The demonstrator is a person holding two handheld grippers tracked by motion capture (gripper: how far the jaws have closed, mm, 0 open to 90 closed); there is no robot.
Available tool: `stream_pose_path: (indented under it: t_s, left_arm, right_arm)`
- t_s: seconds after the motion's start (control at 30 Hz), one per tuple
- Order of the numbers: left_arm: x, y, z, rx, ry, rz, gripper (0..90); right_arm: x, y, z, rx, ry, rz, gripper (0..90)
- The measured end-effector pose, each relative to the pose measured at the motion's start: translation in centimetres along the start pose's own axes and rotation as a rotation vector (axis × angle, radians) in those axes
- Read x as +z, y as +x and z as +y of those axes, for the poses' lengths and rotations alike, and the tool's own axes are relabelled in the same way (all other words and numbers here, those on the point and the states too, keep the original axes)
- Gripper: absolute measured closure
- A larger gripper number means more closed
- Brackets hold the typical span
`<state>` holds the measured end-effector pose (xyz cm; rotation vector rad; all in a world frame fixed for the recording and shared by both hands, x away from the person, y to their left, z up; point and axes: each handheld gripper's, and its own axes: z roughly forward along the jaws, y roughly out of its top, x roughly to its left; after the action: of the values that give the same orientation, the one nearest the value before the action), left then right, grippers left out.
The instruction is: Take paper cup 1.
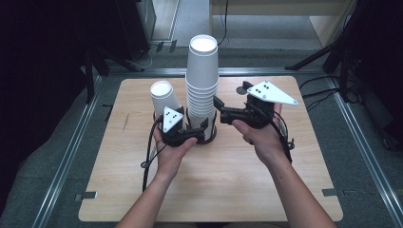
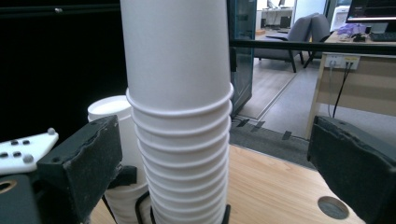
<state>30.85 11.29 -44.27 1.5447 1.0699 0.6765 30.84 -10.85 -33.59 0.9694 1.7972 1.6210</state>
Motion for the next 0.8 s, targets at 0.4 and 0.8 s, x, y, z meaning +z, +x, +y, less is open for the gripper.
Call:
stream_pose_path:
  t_s: [0.4,0.8]
  left_arm:
    - [1.8,-1.1,0.7,0.008,-0.013,0.066,0.8]
    - [3.2,-1.8,1.2,0.031,-0.023,0.128,0.8]
  right_arm:
    - [3.4,1.0,1.6,0.050,0.028,0.025,3.5]
    - [7.2,2.2,2.8,0.028,0.058,0.014,3.5]
